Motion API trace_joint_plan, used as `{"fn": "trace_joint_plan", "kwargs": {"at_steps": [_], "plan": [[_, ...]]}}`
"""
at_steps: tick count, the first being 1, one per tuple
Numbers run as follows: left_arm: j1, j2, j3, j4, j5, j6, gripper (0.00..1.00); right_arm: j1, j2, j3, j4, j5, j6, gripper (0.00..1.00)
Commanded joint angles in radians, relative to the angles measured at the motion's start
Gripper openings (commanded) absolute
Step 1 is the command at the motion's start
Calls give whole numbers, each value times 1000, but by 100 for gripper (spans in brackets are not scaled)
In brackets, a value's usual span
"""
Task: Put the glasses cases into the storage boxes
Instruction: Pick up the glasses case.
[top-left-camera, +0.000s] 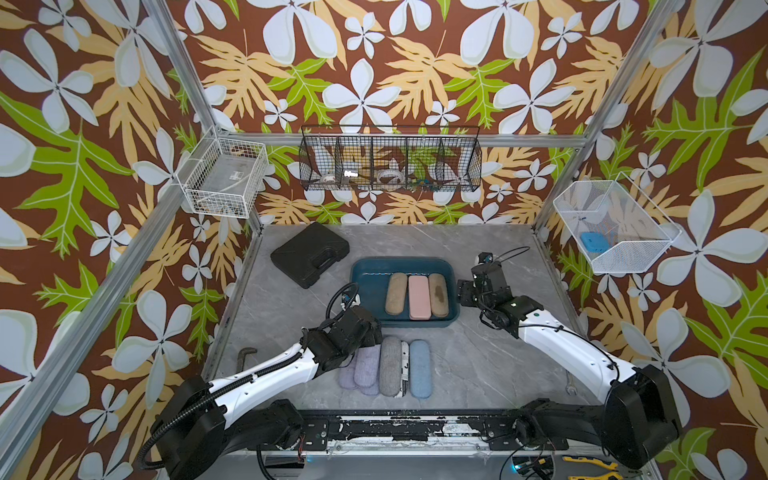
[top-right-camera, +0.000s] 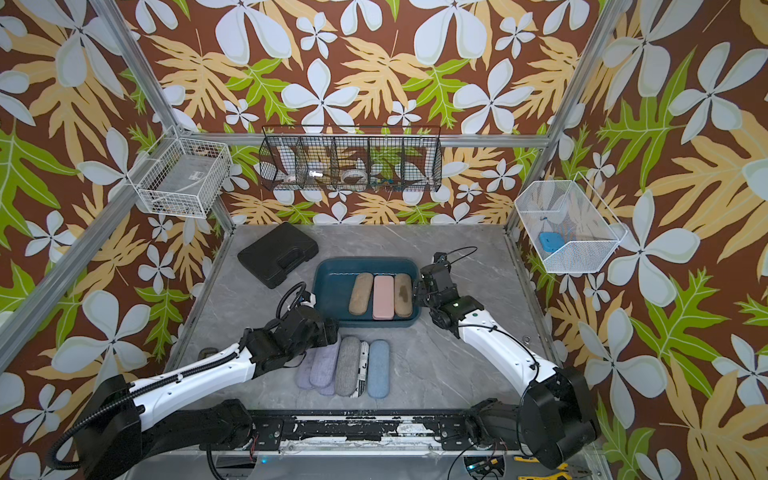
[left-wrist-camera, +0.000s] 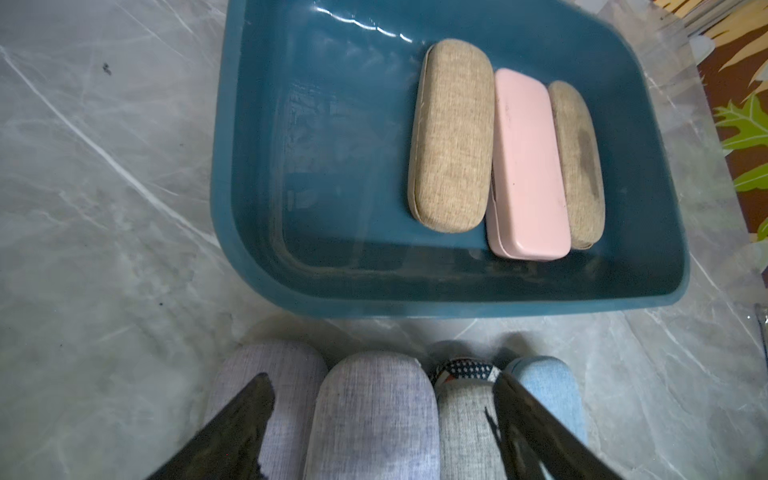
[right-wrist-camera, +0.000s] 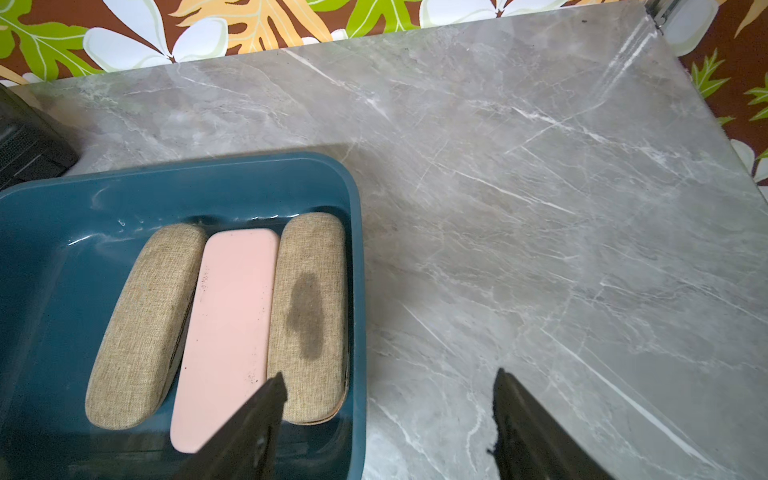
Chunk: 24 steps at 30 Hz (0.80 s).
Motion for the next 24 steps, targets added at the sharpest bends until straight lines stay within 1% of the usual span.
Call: {"fn": "trace_joint_plan", "kwargs": {"at_steps": [1,8,13,18,24], "plan": [[-30,-5,-12,-8,-15,-31,84,1,10,10,24,-12,8,77],[-84,7,-22,-38,-41,-54,84,0,34,24,30,-29,13,77],[-125,10,-13,-106,-93,-72,82,1,37,24,31,-30,14,77],[-147,7,-20,-129,-109,-102,81,0,46,20,33,-36,18,77],[-165,10,-22,-139,-110,-107,79,0,47,17,37,-37,19,77]]}}
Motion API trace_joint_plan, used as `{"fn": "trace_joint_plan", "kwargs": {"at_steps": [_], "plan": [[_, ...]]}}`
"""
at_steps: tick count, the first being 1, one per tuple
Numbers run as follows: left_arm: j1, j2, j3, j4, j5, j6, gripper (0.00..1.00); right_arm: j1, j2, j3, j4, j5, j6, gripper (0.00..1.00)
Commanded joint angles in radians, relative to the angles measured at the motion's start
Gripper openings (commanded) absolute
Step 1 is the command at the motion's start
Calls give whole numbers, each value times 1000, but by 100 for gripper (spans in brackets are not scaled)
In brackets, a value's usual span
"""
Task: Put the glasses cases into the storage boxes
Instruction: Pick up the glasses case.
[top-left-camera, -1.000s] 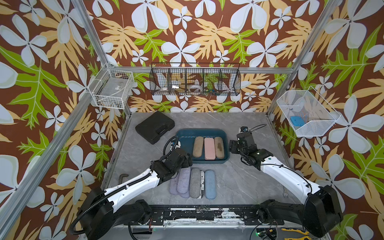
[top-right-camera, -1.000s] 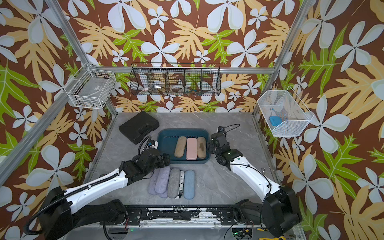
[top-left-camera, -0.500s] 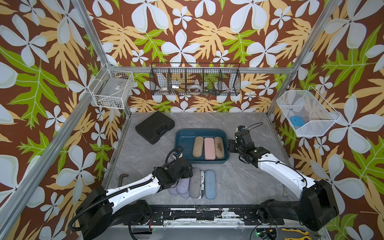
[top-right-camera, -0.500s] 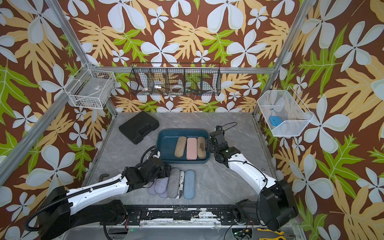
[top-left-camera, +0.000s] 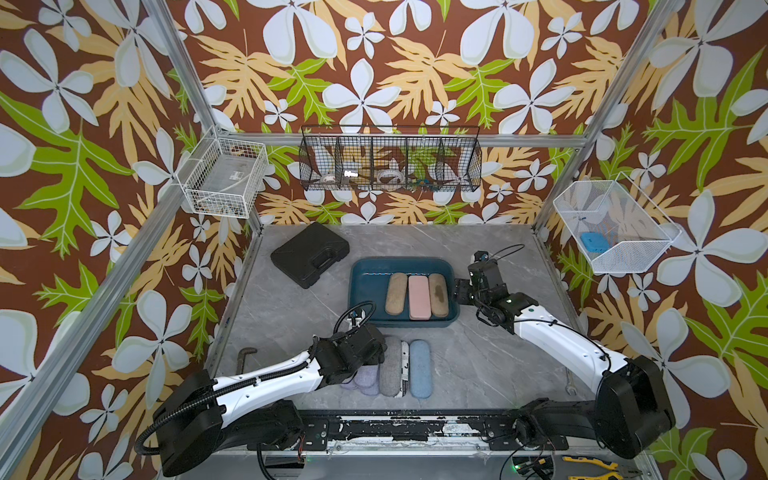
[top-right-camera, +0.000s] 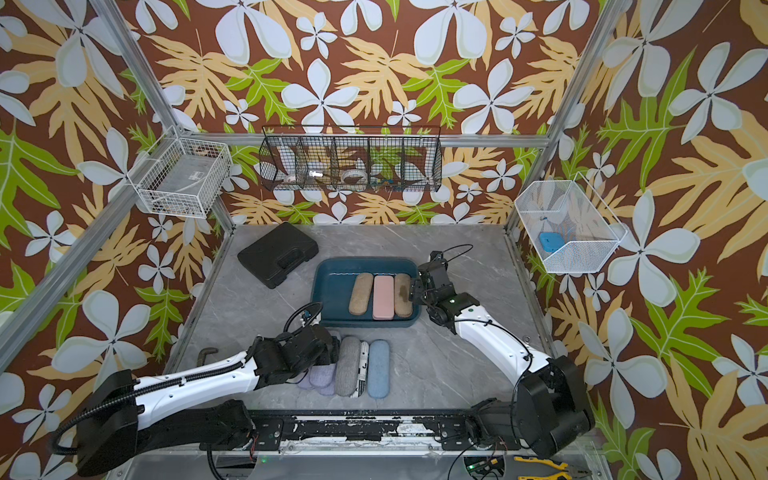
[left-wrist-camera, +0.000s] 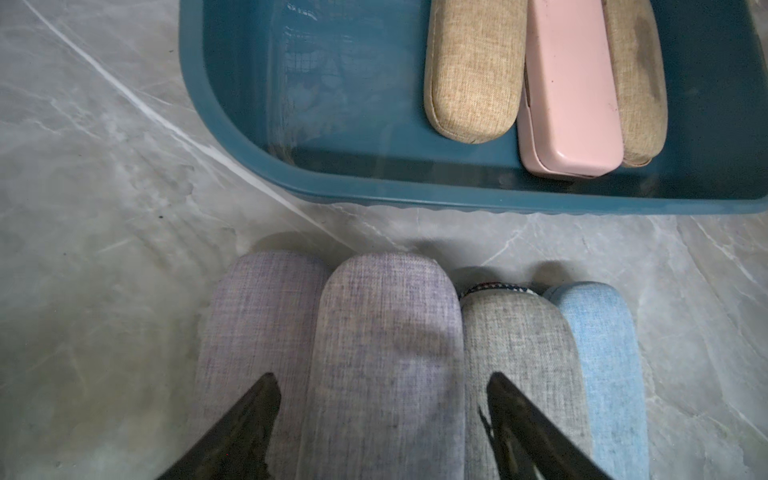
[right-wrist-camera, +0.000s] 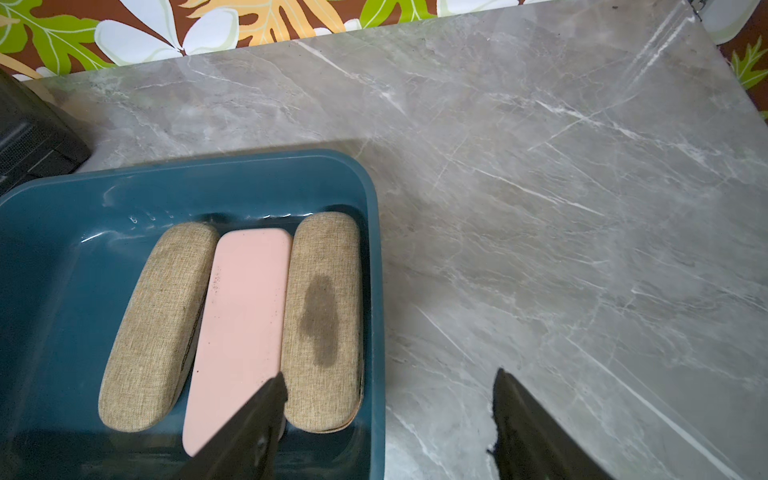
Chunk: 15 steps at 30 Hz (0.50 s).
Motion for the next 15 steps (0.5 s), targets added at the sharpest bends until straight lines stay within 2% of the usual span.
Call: {"fn": "trace_joint_plan", "kwargs": {"at_steps": [1,15], "plan": [[-9,6,0,-25,-21,-19,79,1,0,-2,14,-7,15,77],[-19,37,-6,-23,-25,-39,76,1,-12,-23,24,-12,25,77]]}}
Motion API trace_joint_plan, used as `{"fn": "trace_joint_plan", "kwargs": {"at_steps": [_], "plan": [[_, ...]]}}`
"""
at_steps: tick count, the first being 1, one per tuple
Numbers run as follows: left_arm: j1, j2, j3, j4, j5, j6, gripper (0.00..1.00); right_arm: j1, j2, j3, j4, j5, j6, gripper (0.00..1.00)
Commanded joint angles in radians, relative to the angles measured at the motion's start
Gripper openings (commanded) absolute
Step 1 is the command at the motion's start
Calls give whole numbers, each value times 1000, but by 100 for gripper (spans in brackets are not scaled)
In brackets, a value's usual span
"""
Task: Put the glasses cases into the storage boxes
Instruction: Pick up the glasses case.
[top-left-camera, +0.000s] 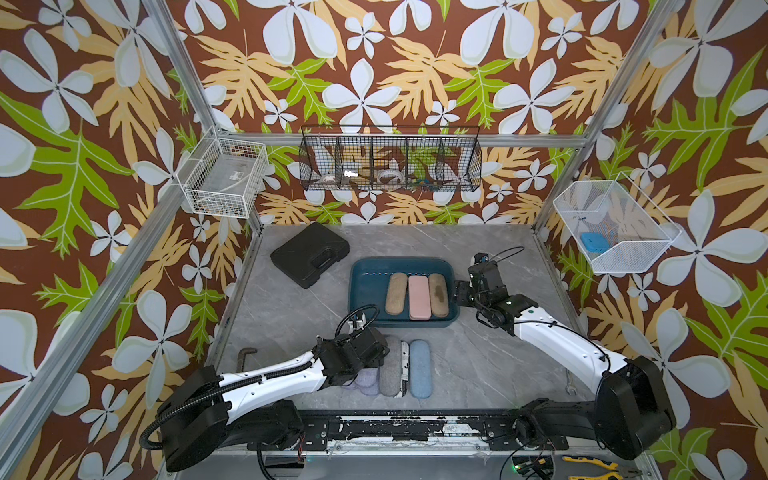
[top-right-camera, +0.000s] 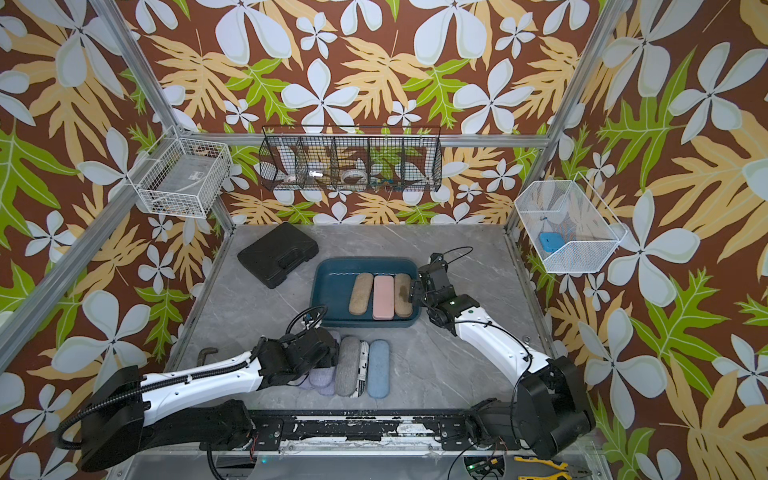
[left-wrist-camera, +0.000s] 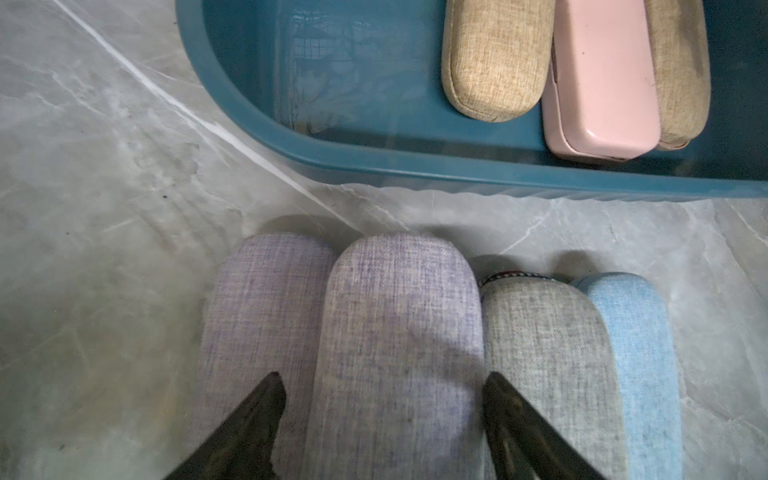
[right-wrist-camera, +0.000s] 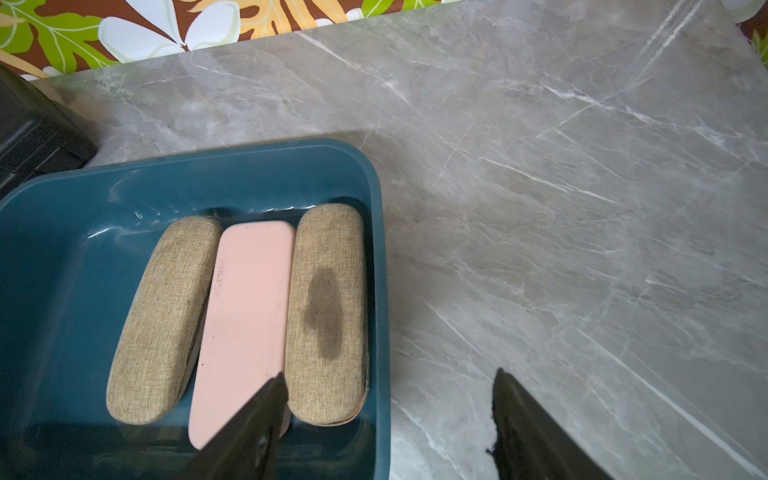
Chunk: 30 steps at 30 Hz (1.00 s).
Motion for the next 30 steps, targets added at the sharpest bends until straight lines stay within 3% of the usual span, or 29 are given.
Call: {"fn": "trace_joint_plan", "kwargs": {"at_steps": [1,10,17,30], "plan": [[-4,9,-3,-2,-7,-13,76,0,-5,-3,15,5,3,77],[-17,46,0,6,-1,-11,74,0,-6,-6,14,6,1,77],[-21,36,20,-29,-32,-25,64,0,-3,-7,16,5,4,77],[-21,-58,116,-137,-101,-51,62,1,-5,1,16,3,0,77]]}}
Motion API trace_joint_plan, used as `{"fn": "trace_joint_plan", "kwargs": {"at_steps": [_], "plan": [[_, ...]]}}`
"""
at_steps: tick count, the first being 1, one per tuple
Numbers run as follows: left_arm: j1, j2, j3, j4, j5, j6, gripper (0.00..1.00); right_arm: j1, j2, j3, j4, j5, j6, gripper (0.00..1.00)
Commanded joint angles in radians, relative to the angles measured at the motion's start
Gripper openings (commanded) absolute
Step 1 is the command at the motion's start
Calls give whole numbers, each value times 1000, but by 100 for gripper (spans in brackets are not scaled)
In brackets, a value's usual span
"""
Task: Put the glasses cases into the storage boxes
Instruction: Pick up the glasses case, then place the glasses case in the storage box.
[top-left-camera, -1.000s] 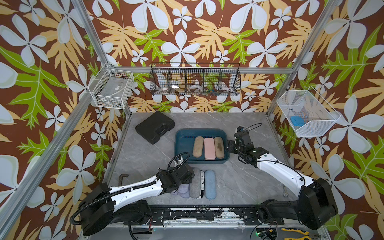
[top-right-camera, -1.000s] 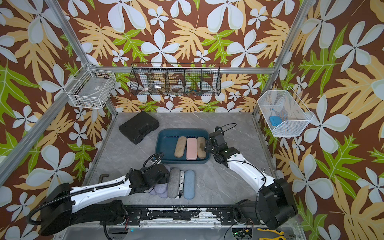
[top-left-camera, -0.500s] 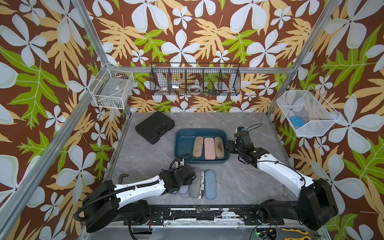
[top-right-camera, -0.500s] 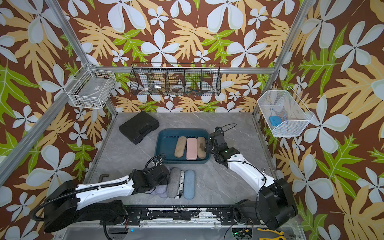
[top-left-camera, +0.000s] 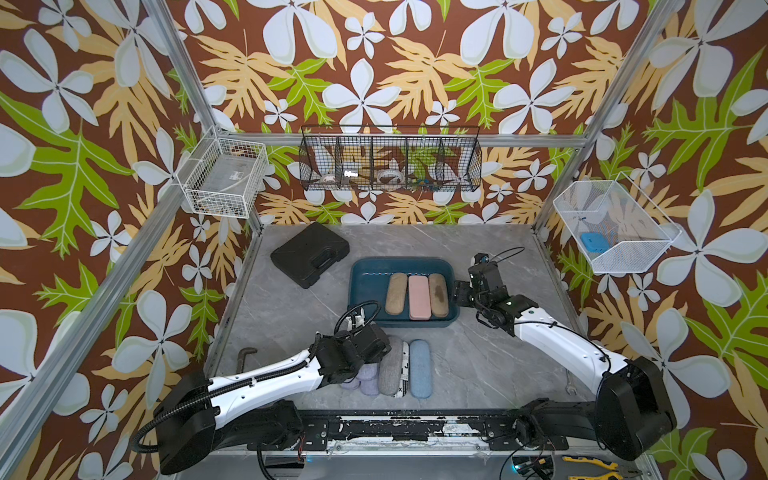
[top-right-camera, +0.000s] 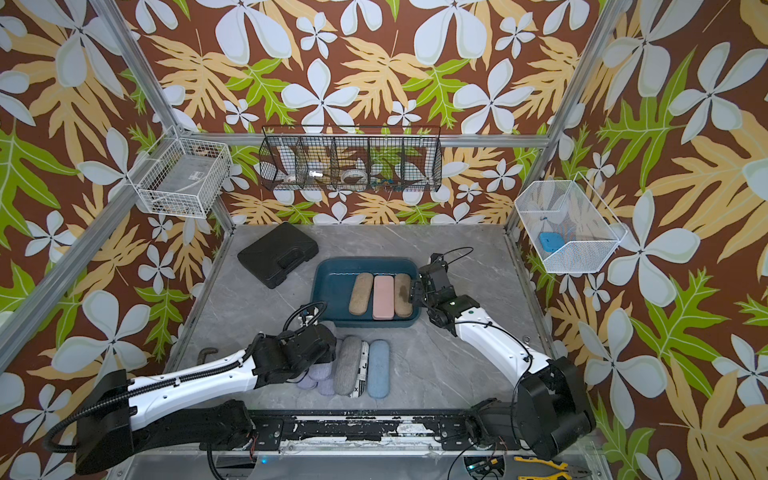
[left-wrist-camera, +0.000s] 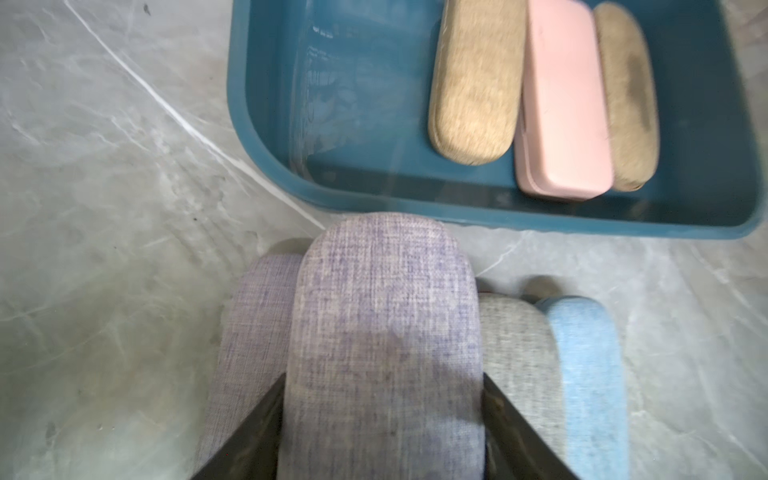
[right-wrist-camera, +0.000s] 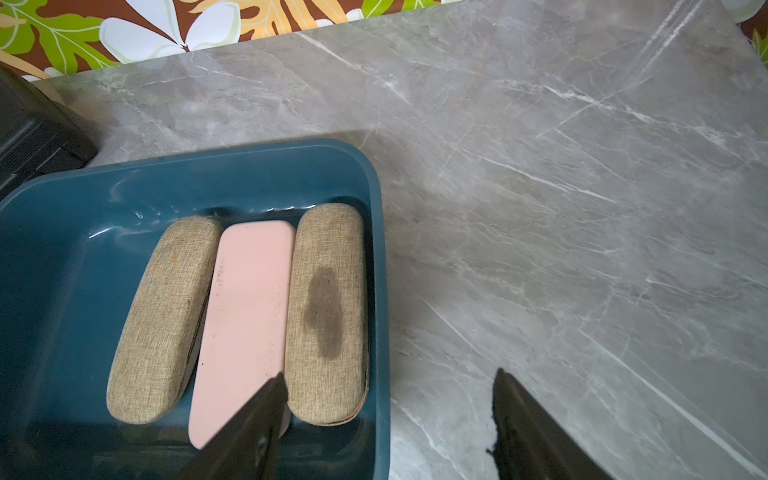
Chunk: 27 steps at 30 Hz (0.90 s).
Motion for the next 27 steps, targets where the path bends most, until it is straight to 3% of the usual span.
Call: {"fn": "trace_joint_plan", "kwargs": {"at_steps": [1,12,27], "plan": [[0,-19,34,-34,-37,-5,62,1,-3,6,12,5,0,77],[15,29,192,12,-128,89,62,1,-29,0,2,23,-2,77],[192,283,294,279,-119,298,62,0,-55,-10,-4,42,-9,77]]}}
